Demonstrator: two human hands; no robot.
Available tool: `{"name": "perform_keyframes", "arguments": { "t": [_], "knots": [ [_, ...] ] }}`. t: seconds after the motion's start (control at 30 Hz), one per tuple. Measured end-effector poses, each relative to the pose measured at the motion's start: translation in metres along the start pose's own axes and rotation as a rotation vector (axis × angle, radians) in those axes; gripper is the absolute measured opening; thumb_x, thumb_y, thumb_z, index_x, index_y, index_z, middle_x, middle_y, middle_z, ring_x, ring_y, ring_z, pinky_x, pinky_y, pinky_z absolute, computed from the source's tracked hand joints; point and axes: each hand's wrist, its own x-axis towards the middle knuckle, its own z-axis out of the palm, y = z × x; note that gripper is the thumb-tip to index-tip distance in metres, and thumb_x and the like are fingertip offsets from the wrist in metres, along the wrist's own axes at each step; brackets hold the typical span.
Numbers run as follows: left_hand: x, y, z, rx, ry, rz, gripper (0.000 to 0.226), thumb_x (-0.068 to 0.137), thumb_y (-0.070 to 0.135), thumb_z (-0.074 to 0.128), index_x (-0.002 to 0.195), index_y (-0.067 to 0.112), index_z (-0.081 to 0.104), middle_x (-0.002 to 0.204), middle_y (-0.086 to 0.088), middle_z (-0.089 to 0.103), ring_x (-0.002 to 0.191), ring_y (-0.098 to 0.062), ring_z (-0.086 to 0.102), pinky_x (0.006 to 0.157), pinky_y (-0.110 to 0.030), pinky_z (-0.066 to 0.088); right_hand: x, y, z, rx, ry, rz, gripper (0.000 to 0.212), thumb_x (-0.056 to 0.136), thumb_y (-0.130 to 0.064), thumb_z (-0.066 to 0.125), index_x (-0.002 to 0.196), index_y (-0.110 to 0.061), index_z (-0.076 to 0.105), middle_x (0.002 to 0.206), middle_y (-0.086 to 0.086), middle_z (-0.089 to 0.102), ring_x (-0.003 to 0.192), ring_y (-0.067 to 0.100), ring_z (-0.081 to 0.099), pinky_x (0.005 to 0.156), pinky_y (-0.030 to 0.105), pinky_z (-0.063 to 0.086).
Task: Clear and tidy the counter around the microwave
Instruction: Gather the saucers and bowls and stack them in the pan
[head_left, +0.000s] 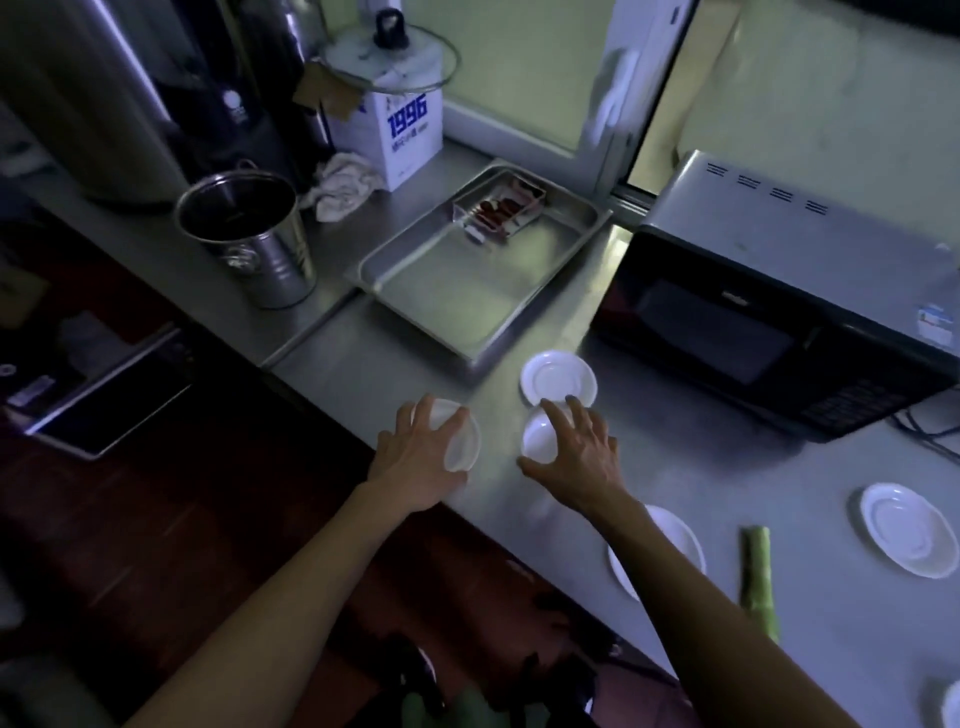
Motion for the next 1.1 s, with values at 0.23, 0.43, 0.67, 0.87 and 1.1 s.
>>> {"name": "perform_keyframes", "arguments": {
  "t": [0.23,0.43,0.67,0.87,1.1],
  "knots": [
    [0.0,-0.068,-0.027,-0.023,0.017,-0.054,0.091,0.079,0.061,0.065,0.15,0.048,0.011,0.158,0.001,-0.004,0.145,-0.029,0.002,0.112,-0.053,0.029,0.03,-0.072,0.016,-0.024,0.027,-0.073,0.09,0.074,-0.061,0.073,0.149,-0.033,0.033,0.16,0.003,0.025,0.141,0.032,0.027,0.104,0.052,0.037],
    [0.035,-0.092,-0.044,-0.072,0.025,-0.076,0.091,0.077,0.063,0.065,0.15,0.047,0.013,0.158,0.001,-0.001,0.145,-0.028,0.005,0.112,-0.053,0.029,0.072,-0.089,0.015,-0.031,0.029,-0.079,0.09,0.075,-0.063,0.072,0.149,-0.035,0.031,0.159,0.001,0.026,0.142,0.03,0.027,0.102,0.05,0.037],
    [0.119,-0.097,-0.095,-0.011,0.05,-0.059,0.094,0.077,0.063,0.067,0.152,0.048,0.013,0.161,0.0,-0.002,0.147,-0.028,0.001,0.113,-0.054,0.023,0.153,-0.091,-0.005,0.05,0.064,-0.052,0.091,0.074,-0.061,0.072,0.151,-0.036,0.029,0.162,0.002,0.024,0.144,0.03,0.024,0.106,0.052,0.036],
    [0.183,-0.094,-0.102,0.011,0.051,-0.024,0.092,0.073,0.067,0.067,0.148,0.05,0.017,0.159,0.004,0.001,0.146,-0.028,0.005,0.114,-0.055,0.026,0.203,-0.082,-0.017,0.051,0.044,-0.031,0.091,0.076,-0.062,0.07,0.152,-0.035,0.028,0.162,0.003,0.022,0.144,0.031,0.023,0.108,0.051,0.034],
    [0.248,-0.091,-0.12,0.086,0.039,0.051,0.092,0.075,0.064,0.066,0.15,0.045,0.016,0.158,-0.001,0.005,0.144,-0.03,0.01,0.109,-0.054,0.036,0.244,-0.074,-0.025,0.05,0.052,0.027,0.091,0.077,-0.062,0.07,0.152,-0.034,0.029,0.162,0.003,0.021,0.143,0.03,0.023,0.108,0.05,0.031]
  ]
}}
